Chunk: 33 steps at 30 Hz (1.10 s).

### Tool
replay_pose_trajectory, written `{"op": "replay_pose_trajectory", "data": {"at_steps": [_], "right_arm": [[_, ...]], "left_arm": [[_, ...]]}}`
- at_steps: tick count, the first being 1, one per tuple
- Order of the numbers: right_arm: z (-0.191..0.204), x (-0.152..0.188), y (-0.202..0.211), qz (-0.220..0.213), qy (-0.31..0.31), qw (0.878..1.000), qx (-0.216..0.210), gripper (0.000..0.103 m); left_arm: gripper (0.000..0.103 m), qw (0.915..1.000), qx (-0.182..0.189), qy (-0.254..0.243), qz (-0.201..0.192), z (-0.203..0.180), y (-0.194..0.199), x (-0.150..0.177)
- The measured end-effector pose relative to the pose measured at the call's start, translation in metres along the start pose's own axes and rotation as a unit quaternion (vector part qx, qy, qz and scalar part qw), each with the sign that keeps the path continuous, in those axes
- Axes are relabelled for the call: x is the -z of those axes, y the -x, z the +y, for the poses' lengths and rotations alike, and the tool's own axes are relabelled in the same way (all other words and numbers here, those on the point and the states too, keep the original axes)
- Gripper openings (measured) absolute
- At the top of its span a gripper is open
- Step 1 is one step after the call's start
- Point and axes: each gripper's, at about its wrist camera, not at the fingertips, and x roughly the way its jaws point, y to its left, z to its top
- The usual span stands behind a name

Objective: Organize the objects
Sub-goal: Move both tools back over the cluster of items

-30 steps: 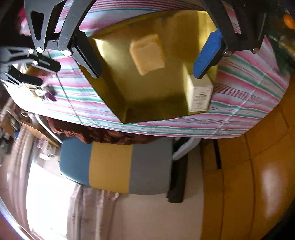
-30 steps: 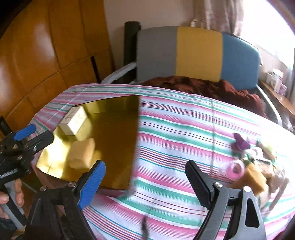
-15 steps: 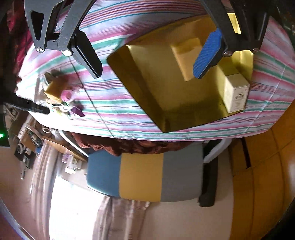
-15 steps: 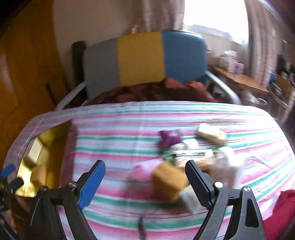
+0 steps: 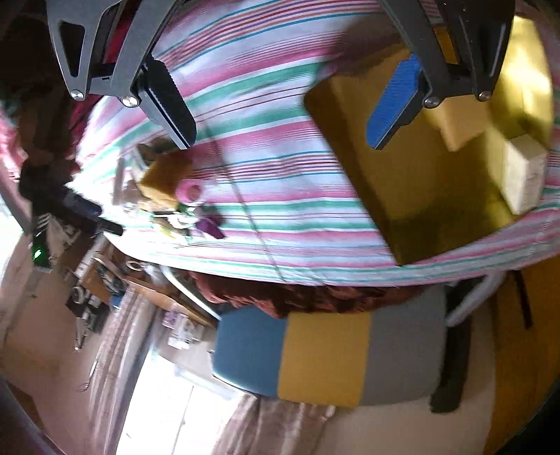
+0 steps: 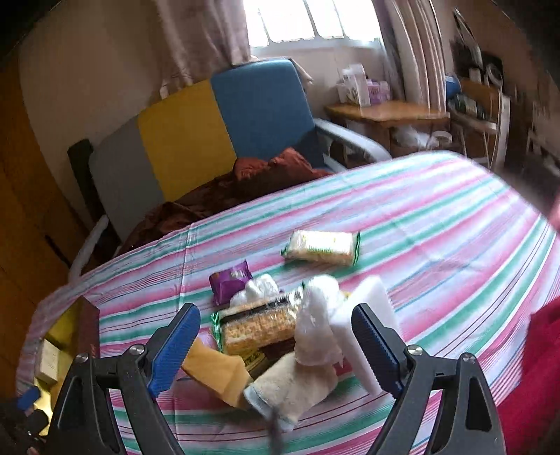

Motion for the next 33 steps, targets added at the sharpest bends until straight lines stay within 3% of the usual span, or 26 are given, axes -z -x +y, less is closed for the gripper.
{"op": "replay_pose_trajectory", "data": {"at_steps": [8, 17, 25, 27, 28, 33], "right_arm": [[-0.001, 0.000, 0.000, 0.004, -0.007, 0.999, -0.038, 0.090], [0.009, 0.003, -0.007, 0.025, 0.014, 0.998, -0.062, 0.090], [0.014, 0.004, -0.011, 0.040, 0.023, 0.996, -0.080, 0.090], [0.014, 0.004, -0.012, 0.042, 0.023, 0.996, -0.081, 0.090], [0.014, 0.004, -0.012, 0.042, 0.023, 0.996, -0.081, 0.090], [0.017, 0.005, -0.014, 0.050, 0.025, 0.995, -0.086, 0.090]], "left_arm": [[0.076, 0.9961, 0.071, 0.017, 0.050, -0.029, -0.053, -0.021], [0.076, 0.9837, 0.125, 0.072, 0.108, -0.048, -0.118, -0.048], [0.077, 0.9617, 0.166, 0.142, 0.166, -0.048, -0.173, -0.054], [0.075, 0.9553, 0.180, 0.153, 0.178, -0.049, -0.184, -0.052], [0.069, 0.9549, 0.181, 0.149, 0.181, -0.051, -0.189, -0.050], [0.061, 0.9534, 0.194, 0.157, 0.170, -0.036, -0.183, -0.042]]}}
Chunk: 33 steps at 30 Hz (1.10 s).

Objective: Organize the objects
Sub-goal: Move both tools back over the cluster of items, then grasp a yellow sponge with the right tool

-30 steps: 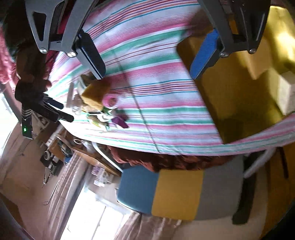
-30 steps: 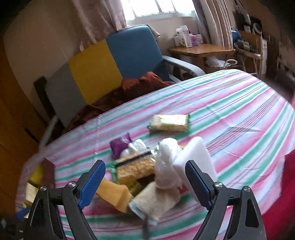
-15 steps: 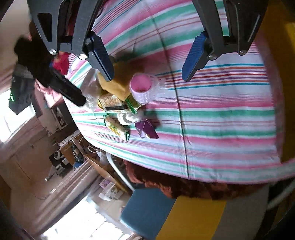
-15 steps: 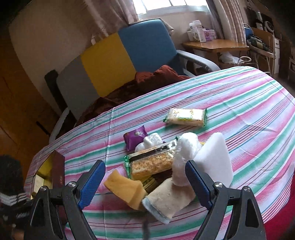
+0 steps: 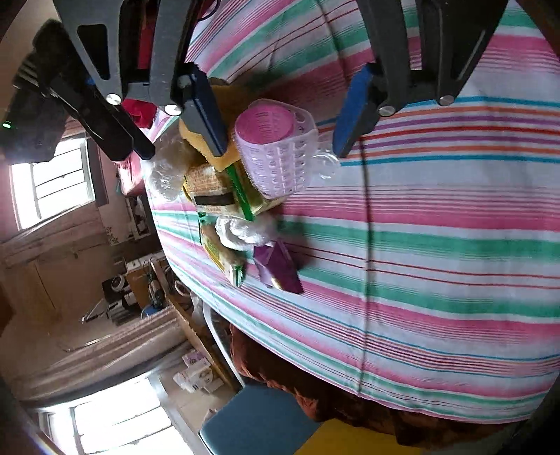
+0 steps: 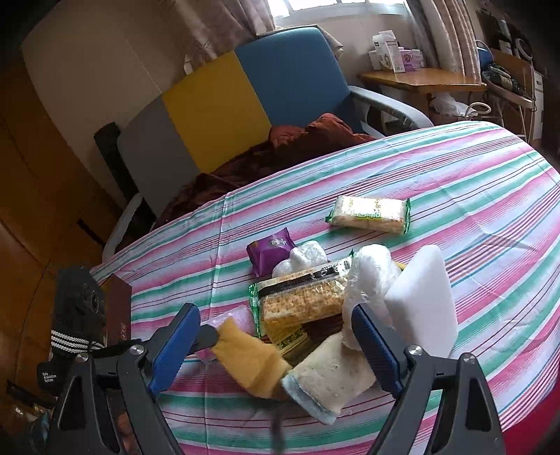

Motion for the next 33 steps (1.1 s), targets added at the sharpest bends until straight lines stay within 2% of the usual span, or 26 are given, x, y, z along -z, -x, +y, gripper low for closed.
{"op": "replay_pose_trajectory", "data": {"at_steps": [2, 4, 8, 11, 12, 15, 17, 19, 22, 26, 33], "right_arm": [[0.004, 0.001, -0.003, 0.009, 0.009, 1.000, -0.009, 0.090], [0.009, 0.003, -0.007, 0.020, 0.021, 0.999, -0.018, 0.089], [0.024, 0.011, -0.020, 0.056, 0.057, 0.996, -0.029, 0.089], [0.031, 0.016, -0.026, 0.070, 0.076, 0.995, -0.016, 0.088], [0.030, 0.016, -0.027, 0.072, 0.075, 0.994, -0.015, 0.088], [0.021, 0.013, -0.028, 0.071, 0.056, 0.996, 0.004, 0.089], [0.016, 0.011, -0.027, 0.067, 0.039, 0.997, 0.003, 0.089], [0.013, 0.009, -0.025, 0.065, 0.029, 0.997, -0.009, 0.089], [0.018, 0.010, -0.028, 0.076, 0.038, 0.996, -0.025, 0.089], [0.026, 0.014, -0.033, 0.096, 0.051, 0.993, -0.047, 0.089], [0.042, 0.025, -0.040, 0.135, 0.079, 0.984, -0.089, 0.089]], "left_arm": [[0.056, 1.0000, -0.001, 0.008, -0.005, 0.008, 0.009, 0.003], [0.046, 0.9998, 0.010, 0.017, -0.006, 0.015, 0.016, 0.008], [0.046, 0.9997, -0.019, -0.008, -0.016, 0.010, 0.028, 0.015], [0.046, 0.9979, -0.050, -0.032, -0.025, 0.004, 0.032, 0.017], [0.046, 0.9951, -0.071, -0.060, -0.033, -0.003, 0.033, 0.019], [0.046, 0.9795, -0.134, -0.145, -0.040, -0.022, 0.031, 0.028], [0.046, 0.9649, -0.176, -0.191, -0.042, -0.028, 0.027, 0.034], [0.046, 0.9558, -0.195, -0.218, -0.034, -0.029, 0.025, 0.040], [0.046, 0.9502, -0.209, -0.231, -0.010, -0.021, 0.020, 0.044], [0.048, 0.9545, -0.208, -0.214, -0.003, -0.008, 0.016, 0.044], [0.046, 0.9531, -0.207, -0.221, -0.018, -0.008, 0.008, 0.046]]}}
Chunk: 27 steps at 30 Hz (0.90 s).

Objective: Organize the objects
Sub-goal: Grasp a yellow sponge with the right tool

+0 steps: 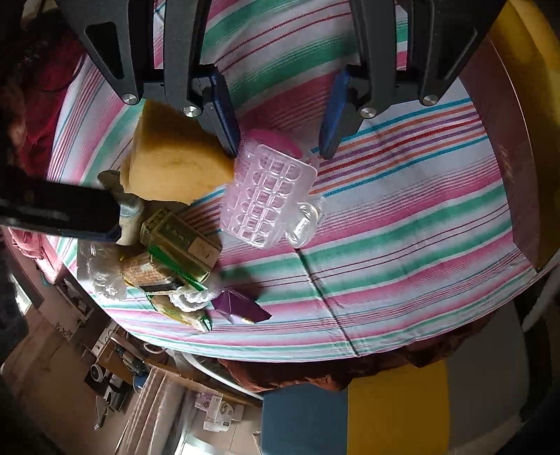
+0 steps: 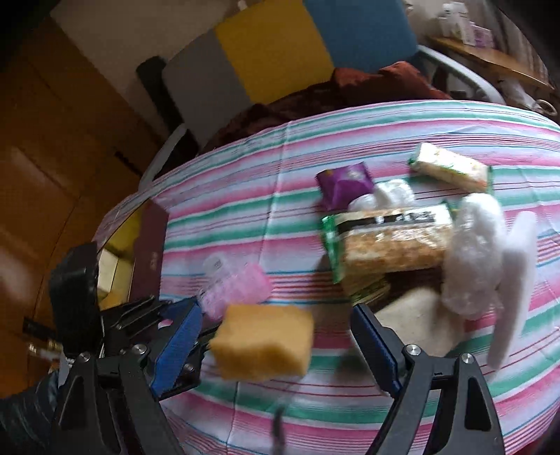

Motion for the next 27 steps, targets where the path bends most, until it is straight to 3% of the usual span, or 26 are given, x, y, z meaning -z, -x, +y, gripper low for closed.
{"op": "replay_pose_trajectory", "data": {"at_steps": [3, 13, 16, 17, 27], "right_arm": [[0.006, 0.003, -0.008, 0.025, 0.013, 1.000, -0.005, 0.089], [0.016, 0.011, -0.032, 0.079, 0.034, 0.996, 0.007, 0.088], [0.014, 0.013, -0.036, 0.086, 0.030, 0.996, 0.010, 0.074], [0.013, 0.013, -0.038, 0.090, 0.028, 0.995, 0.021, 0.065], [-0.011, 0.000, -0.003, -0.003, -0.040, 0.999, -0.003, 0.063]], "left_arm": [[0.040, 1.0000, 0.003, -0.002, -0.007, -0.001, 0.001, 0.002], [0.039, 0.9999, 0.005, -0.003, -0.016, -0.004, 0.002, 0.006], [0.039, 0.9998, -0.001, -0.009, -0.018, -0.006, 0.002, 0.007], [0.038, 0.9998, -0.001, -0.010, -0.019, -0.006, 0.002, 0.007], [0.035, 0.9997, 0.004, -0.003, -0.023, -0.003, 0.004, 0.009]]}}
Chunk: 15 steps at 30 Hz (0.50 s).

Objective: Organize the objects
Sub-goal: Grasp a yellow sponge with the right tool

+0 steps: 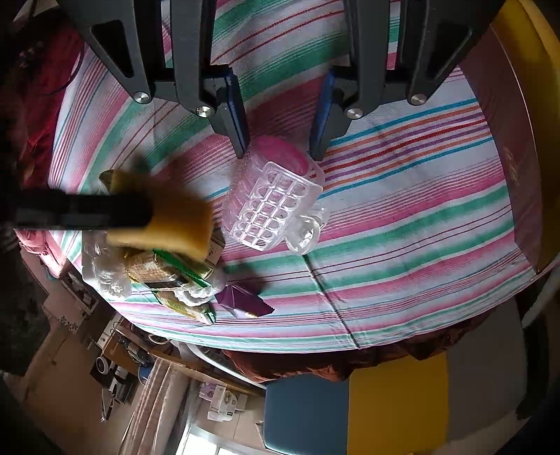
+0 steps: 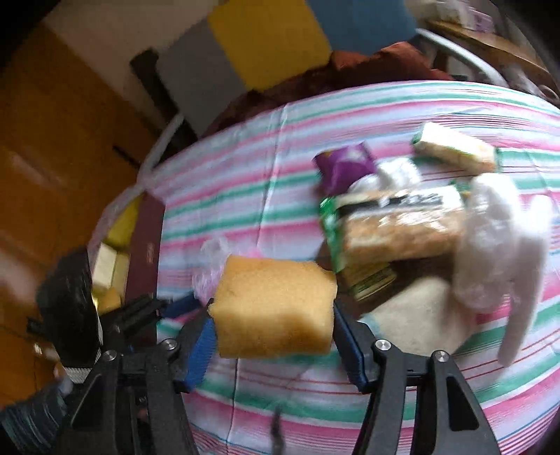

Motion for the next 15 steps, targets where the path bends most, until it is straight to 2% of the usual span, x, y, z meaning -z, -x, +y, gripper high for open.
{"op": "replay_pose_trajectory", "data": {"at_steps": [5, 9, 12, 13, 15], "right_arm": [[0.005, -0.003, 0.002, -0.009, 0.008, 1.000, 0.004, 0.063], [0.000, -0.003, 0.013, -0.038, -0.001, 0.999, -0.007, 0.063], [-0.003, -0.004, 0.018, -0.048, -0.007, 0.999, -0.005, 0.063], [-0.004, -0.004, 0.020, -0.049, -0.008, 0.999, -0.004, 0.063], [-0.003, -0.004, 0.020, -0.048, -0.006, 0.999, -0.003, 0.063]], "left_arm": [[0.030, 0.9999, 0.007, 0.009, -0.011, -0.001, 0.008, -0.001], [0.026, 0.9993, 0.017, 0.014, -0.031, -0.003, 0.023, 0.000], [0.015, 0.9988, 0.022, 0.019, -0.040, -0.004, 0.032, 0.002], [0.005, 0.9988, 0.022, 0.017, -0.040, -0.004, 0.034, 0.002], [0.005, 0.9994, 0.024, 0.011, -0.022, -0.005, 0.029, 0.003]]}}
